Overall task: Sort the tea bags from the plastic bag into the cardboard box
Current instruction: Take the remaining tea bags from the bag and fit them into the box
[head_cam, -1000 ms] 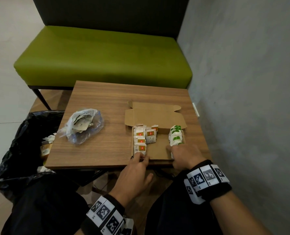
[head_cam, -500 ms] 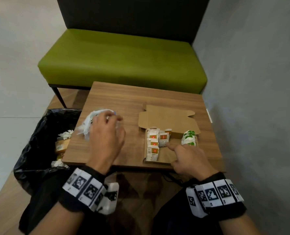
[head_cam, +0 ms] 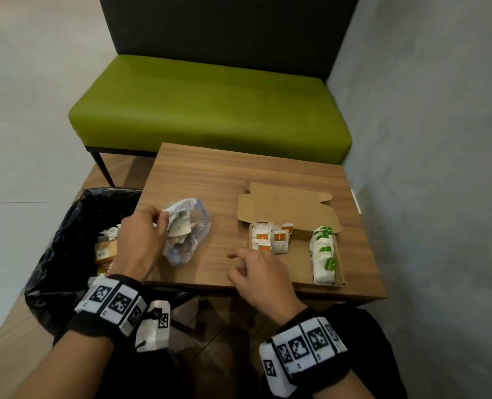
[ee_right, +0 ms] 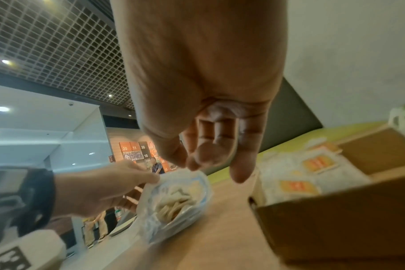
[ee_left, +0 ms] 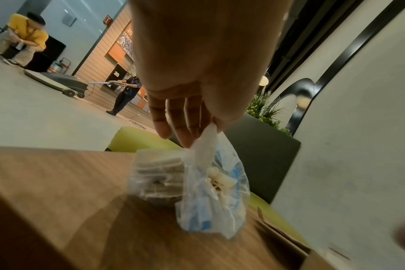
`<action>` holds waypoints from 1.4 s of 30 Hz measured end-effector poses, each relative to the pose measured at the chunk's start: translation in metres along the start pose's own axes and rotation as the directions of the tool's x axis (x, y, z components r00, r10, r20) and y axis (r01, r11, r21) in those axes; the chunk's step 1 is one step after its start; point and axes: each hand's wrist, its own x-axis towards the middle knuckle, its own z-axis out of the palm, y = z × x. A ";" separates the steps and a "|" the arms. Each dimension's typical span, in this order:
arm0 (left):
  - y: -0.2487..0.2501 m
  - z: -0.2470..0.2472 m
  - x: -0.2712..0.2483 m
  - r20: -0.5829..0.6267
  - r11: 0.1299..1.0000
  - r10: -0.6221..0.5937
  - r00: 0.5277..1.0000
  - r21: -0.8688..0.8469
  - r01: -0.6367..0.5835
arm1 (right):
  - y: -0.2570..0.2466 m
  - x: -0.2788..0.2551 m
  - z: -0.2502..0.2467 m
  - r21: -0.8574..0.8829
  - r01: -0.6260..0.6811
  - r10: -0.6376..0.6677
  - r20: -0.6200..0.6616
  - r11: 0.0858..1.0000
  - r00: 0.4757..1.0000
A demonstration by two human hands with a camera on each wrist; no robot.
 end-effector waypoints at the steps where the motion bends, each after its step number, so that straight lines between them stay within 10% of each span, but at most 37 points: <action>1: 0.001 0.001 -0.006 0.006 1.000 0.004 1.000 -0.014 -0.004 | -0.005 0.004 0.005 0.016 0.013 -0.013 -0.022 1.000 1.000; 15: -0.001 -0.001 -0.034 -0.006 0.993 0.113 0.994 -0.030 -0.113 | -0.029 0.060 0.051 -0.215 0.150 -0.173 -0.092 0.965 0.980; 22: -0.003 0.000 -0.028 -0.017 0.998 0.050 0.999 -0.032 -0.051 | -0.011 0.044 0.029 0.268 0.038 0.022 -0.217 0.963 0.976; 26: -0.002 0.005 -0.032 0.028 1.000 0.021 0.999 -0.013 -0.020 | 0.004 0.031 0.013 0.698 -0.103 0.215 -0.075 0.708 0.974; 30: 0.012 0.000 -0.047 -0.048 0.981 0.177 0.983 0.095 -0.172 | 0.017 0.023 0.003 0.773 -0.083 0.225 -0.079 0.629 0.971; 34: 0.047 -0.007 -0.065 0.093 0.914 0.339 0.936 -0.270 -0.304 | 0.020 0.013 -0.007 0.808 -0.011 0.170 -0.111 0.589 0.979; 42: 0.075 -0.002 -0.084 0.386 0.745 0.335 0.860 -0.667 0.008 | 0.027 -0.021 -0.022 0.835 0.074 0.073 -0.135 0.546 0.988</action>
